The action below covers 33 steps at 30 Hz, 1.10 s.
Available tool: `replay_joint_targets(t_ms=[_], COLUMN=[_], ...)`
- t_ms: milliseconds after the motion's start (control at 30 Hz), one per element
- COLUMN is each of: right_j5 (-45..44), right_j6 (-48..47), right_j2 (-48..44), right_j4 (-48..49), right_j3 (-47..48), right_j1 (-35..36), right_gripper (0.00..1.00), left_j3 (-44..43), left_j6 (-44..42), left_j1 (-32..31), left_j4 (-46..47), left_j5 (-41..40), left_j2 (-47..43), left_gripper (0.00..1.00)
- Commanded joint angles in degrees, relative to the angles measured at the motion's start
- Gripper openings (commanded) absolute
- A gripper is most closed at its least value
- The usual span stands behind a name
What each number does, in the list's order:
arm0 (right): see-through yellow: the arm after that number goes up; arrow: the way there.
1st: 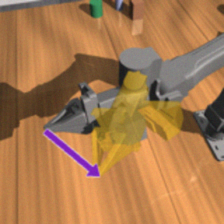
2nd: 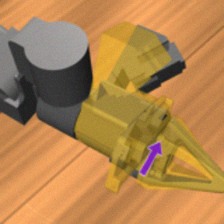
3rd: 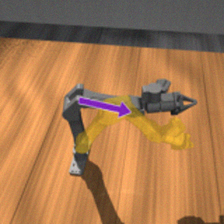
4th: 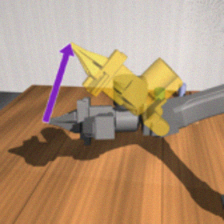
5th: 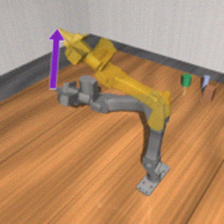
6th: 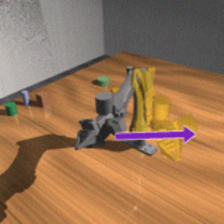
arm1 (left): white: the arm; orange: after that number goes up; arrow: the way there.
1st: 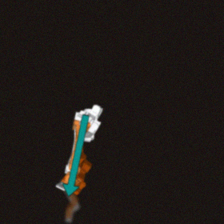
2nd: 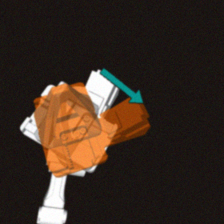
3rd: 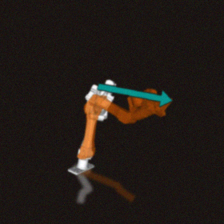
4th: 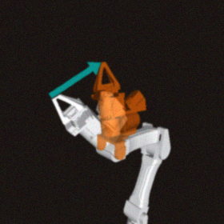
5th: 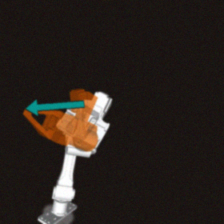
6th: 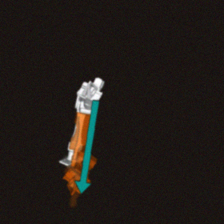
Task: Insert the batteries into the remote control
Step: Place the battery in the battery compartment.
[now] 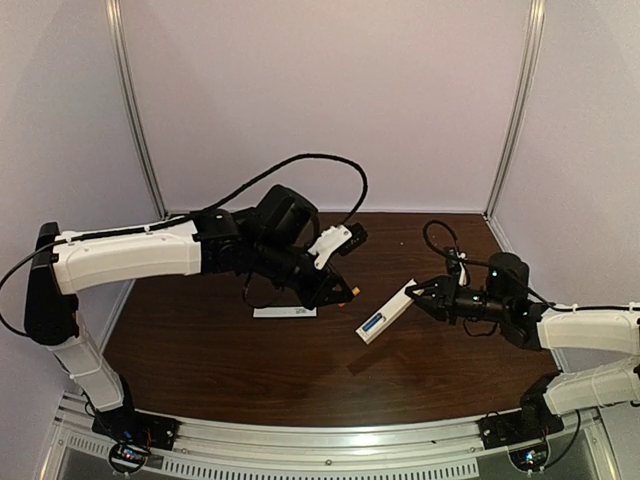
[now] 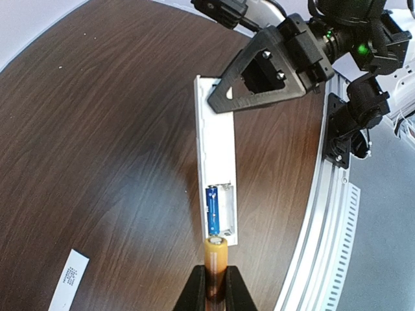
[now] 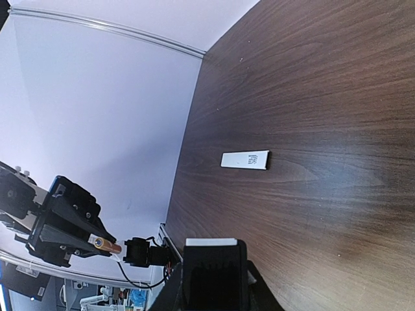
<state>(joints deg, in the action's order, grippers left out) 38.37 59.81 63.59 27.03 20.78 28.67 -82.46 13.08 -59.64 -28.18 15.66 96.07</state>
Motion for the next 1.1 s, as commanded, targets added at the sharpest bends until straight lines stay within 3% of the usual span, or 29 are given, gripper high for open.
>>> replay_joint_targets(t_ms=[0,200,1067], right_j5=[-1.63,-1.54,-4.77], right_j6=[1.05,0.62,3.38], right_j2=[1.25,2.29,6.88], right_j4=[5.67,6.11,12.27], right_j3=[1.61,2.49,2.56], right_j1=[0.93,1.6,6.32], right_gripper=[0.0,0.0,0.0], left_j3=[-1.45,-0.9,-6.72], left_j6=[2.65,2.96,1.49], left_j1=[-0.75,-0.79,-3.43], left_j4=[-0.71,-0.66,-9.1], left_j5=[-5.21,-9.12,-9.08], left_j2=[0.94,0.84,7.31], left_gripper=[0.0,0.0,0.0])
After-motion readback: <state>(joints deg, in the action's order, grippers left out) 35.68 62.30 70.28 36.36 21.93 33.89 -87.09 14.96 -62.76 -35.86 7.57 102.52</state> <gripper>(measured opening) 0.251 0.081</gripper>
